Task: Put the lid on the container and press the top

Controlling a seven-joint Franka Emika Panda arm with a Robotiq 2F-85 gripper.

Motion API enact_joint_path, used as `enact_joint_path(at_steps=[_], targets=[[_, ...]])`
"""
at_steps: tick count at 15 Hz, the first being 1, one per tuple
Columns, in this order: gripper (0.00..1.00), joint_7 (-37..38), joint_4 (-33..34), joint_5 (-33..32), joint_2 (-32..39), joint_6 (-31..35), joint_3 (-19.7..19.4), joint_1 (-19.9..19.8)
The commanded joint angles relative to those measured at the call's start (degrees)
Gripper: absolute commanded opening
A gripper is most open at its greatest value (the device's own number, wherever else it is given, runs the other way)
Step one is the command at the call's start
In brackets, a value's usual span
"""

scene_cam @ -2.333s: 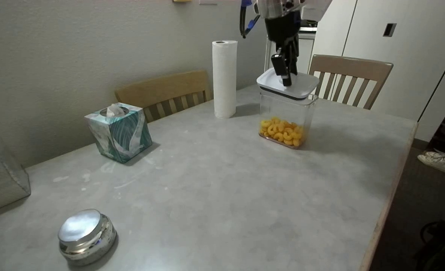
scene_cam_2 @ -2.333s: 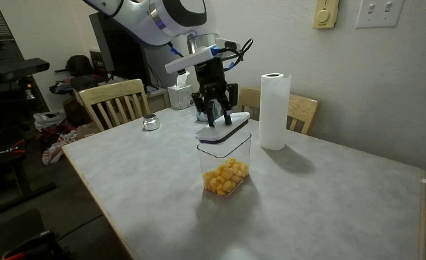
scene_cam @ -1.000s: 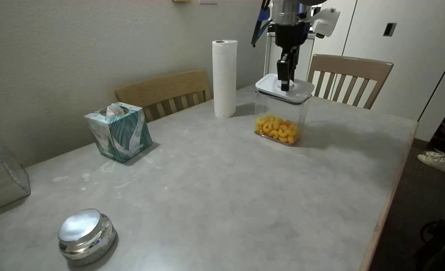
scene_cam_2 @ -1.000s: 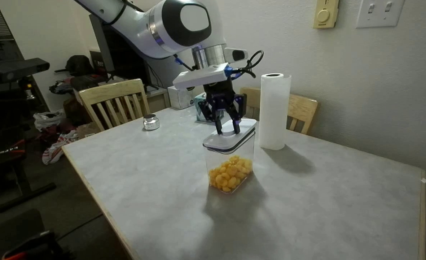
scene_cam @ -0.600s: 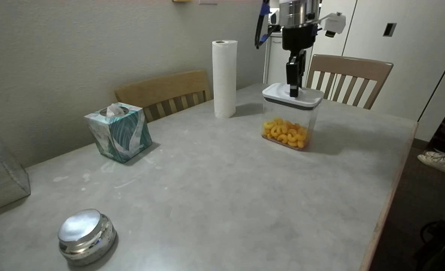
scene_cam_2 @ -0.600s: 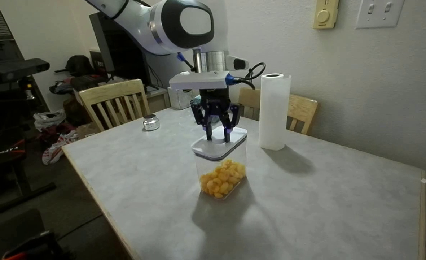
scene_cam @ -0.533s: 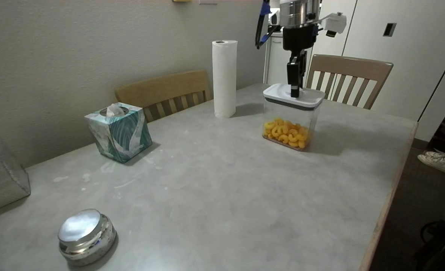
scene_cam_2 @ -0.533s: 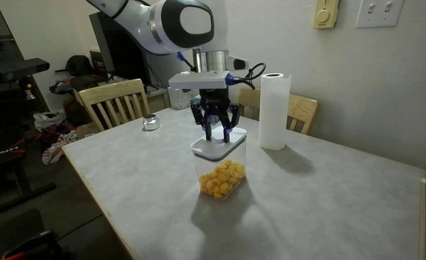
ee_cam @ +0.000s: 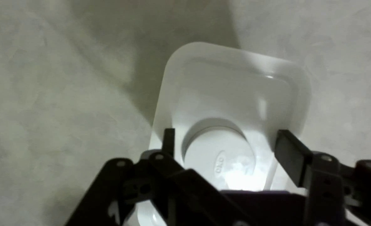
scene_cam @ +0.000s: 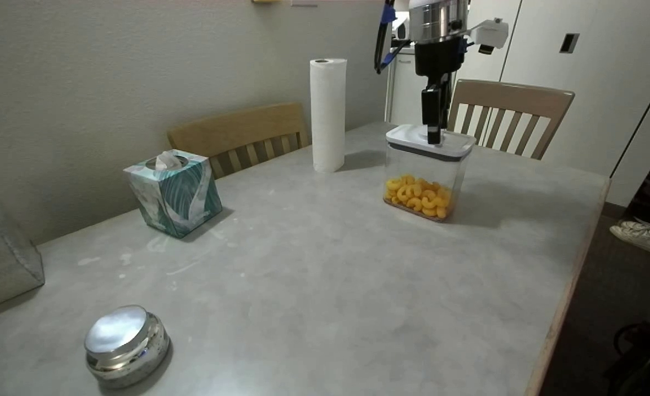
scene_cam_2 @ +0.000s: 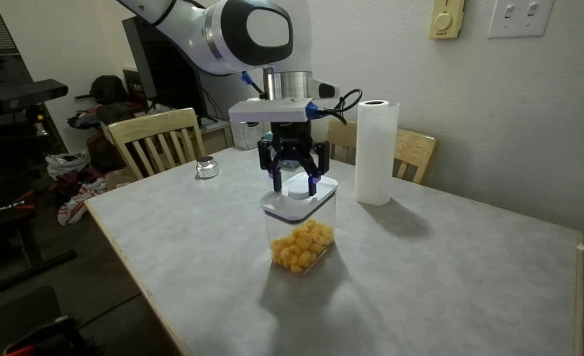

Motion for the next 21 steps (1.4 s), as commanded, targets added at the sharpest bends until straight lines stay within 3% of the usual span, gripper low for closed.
enact_joint_path(at_steps=[1, 4, 5, 8, 16, 21], targets=[[1.00, 2.6, -0.6, -2.1, -2.4, -4.4, -0.1, 0.9], [1.00, 4.5, -0.5, -3.5, -4.2, -7.0, 0.1, 1.9], [0.81, 4.9, -0.6, -3.9, -5.0, -7.4, 0.3, 2.2], [0.59, 4.7, -1.0, -3.0, -6.8, -8.2, 0.6, 2.3], [0.03, 7.6, -4.9, -2.0, -7.3, -1.3, -0.6, 0.9], [0.00, 9.9, -6.6, -2.1, -6.9, 3.4, -1.0, 0.6]])
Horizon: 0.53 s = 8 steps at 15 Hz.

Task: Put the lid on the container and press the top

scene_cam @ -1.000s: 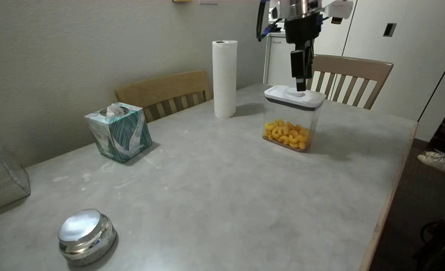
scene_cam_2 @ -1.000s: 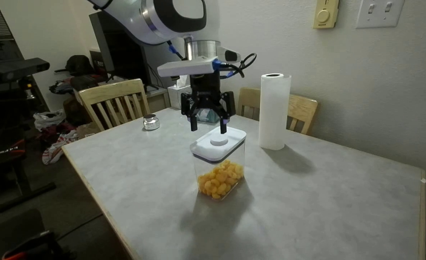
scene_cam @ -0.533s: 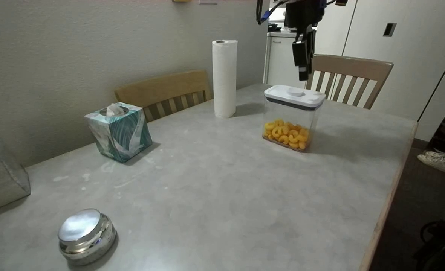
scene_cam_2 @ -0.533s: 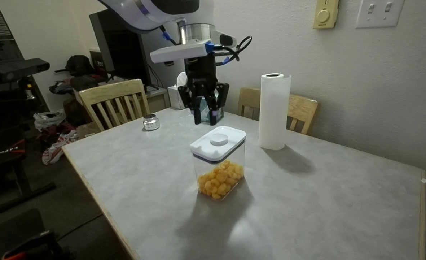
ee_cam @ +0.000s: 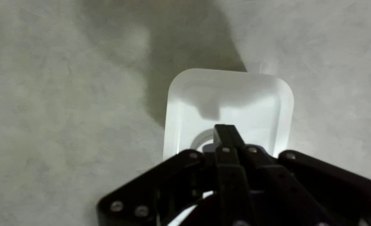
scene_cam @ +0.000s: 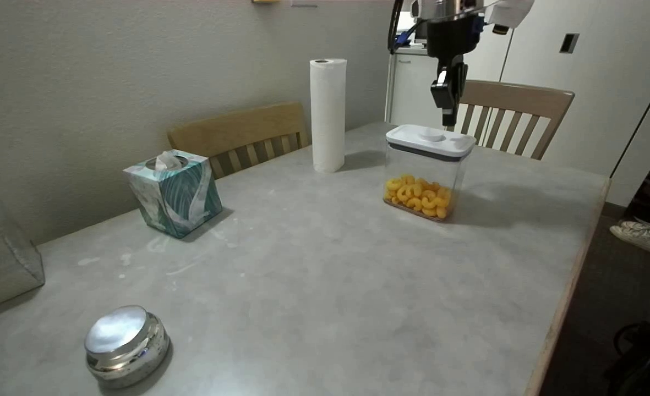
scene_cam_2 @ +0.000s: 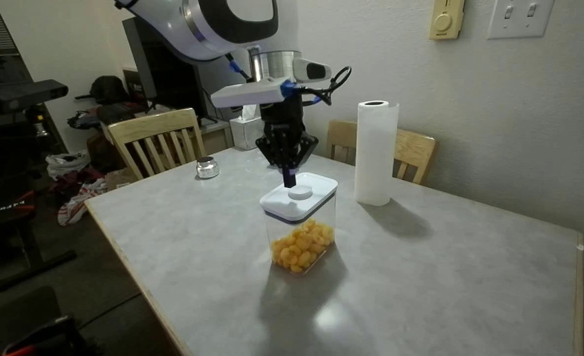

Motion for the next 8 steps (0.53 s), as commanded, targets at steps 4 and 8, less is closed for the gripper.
enact_joint_path(at_steps=[4, 8], targets=[[0.00, 2.0, -2.5, 0.2, -1.2, 4.8, -0.3, -0.4], [0.00, 2.6, -2.6, 0.2, -1.5, 6.9, -0.4, -0.4]])
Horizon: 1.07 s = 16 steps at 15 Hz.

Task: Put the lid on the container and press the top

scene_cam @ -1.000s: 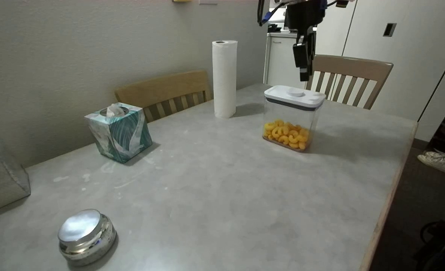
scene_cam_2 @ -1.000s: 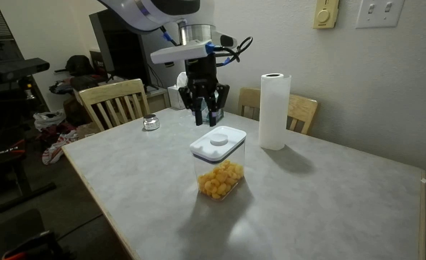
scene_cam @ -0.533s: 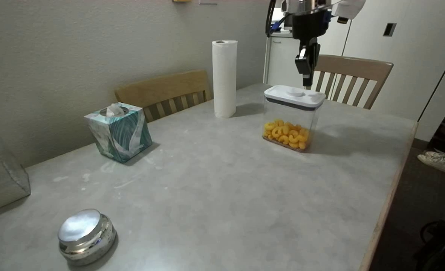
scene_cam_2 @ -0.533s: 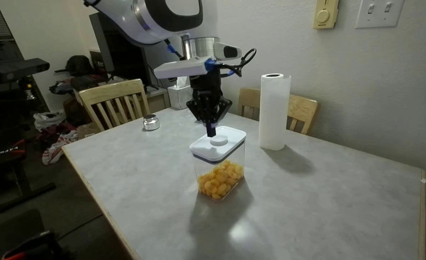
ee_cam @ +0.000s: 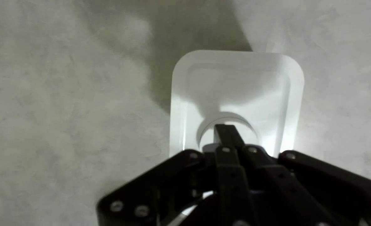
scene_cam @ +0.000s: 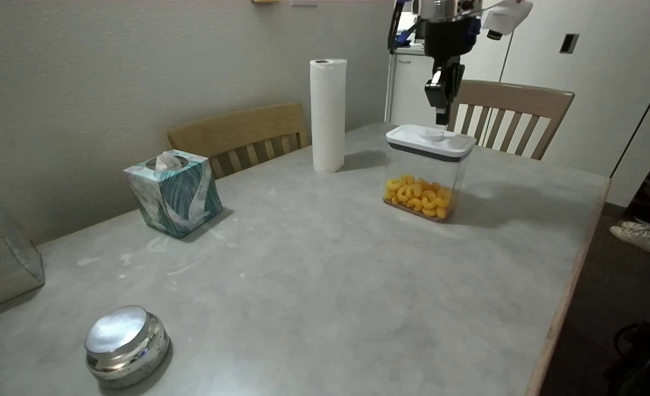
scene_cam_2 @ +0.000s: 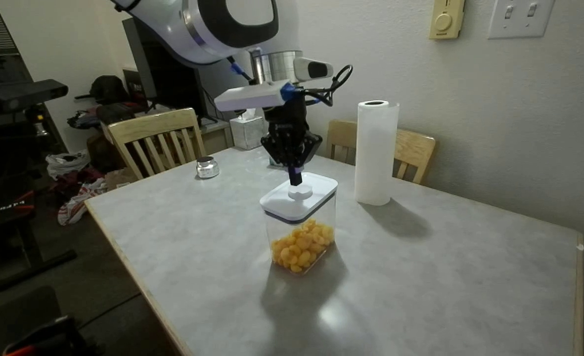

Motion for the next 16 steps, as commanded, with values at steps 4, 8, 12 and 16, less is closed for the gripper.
enact_joint_path(at_steps=[4, 8, 12, 16], targets=[[0.00, 0.2, -1.1, 0.1, -1.1, 4.4, -0.2, -0.4], [0.00, -1.9, -0.8, 3.4, 1.4, 7.6, 0.7, -1.3], [0.00, -6.2, -0.8, 12.0, 6.0, 11.5, 2.4, -3.4], [0.00, -10.1, -0.2, 18.3, 7.3, 11.8, 3.6, -5.3]])
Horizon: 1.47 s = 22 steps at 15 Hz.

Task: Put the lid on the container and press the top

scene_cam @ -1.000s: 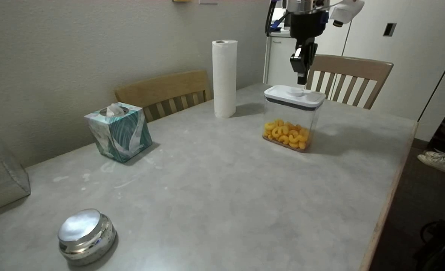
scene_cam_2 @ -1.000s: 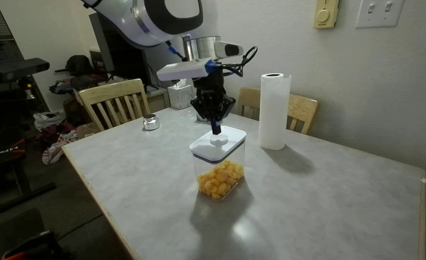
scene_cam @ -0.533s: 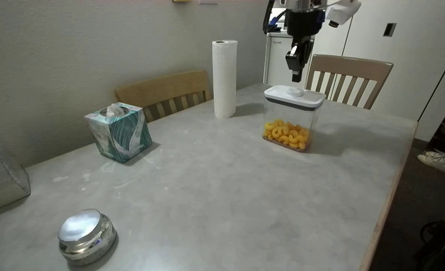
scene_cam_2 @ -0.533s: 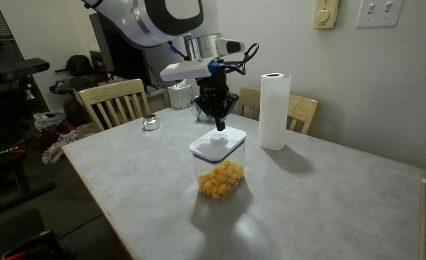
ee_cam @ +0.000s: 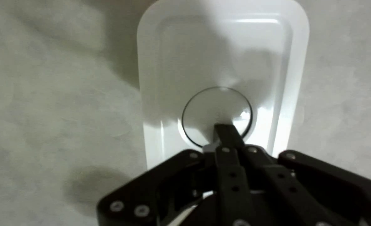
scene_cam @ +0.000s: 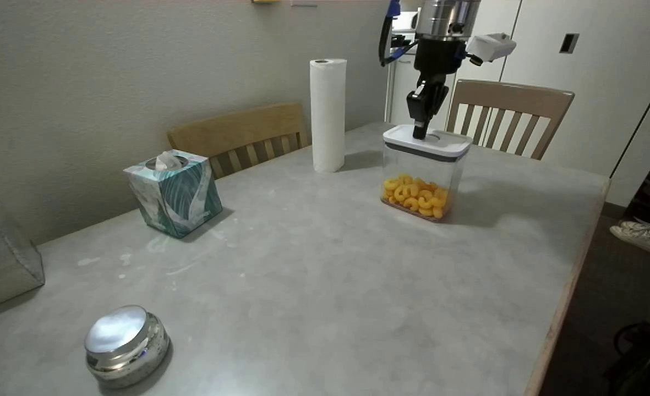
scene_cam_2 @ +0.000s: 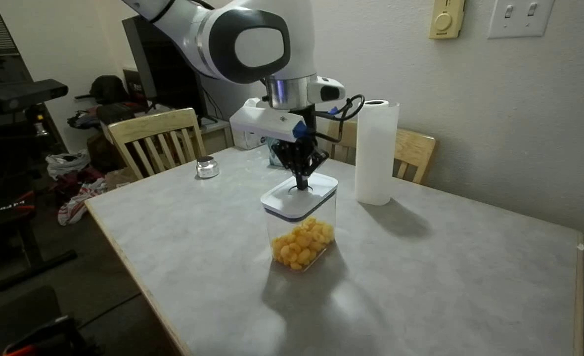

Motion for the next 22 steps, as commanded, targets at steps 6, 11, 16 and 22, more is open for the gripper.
enact_joint_path(at_steps=[6, 11, 16, 22], targets=[[0.00, 2.8, 1.7, -4.9, -3.2, -7.4, -0.9, 0.9], [0.00, 4.5, 4.1, -9.7, -5.0, -14.6, -0.9, 1.5], [0.00, 3.6, 3.2, -7.9, -3.9, -12.1, -0.4, 0.9], [0.00, 0.9, 2.0, -0.8, 2.8, -9.6, 1.0, -0.6]])
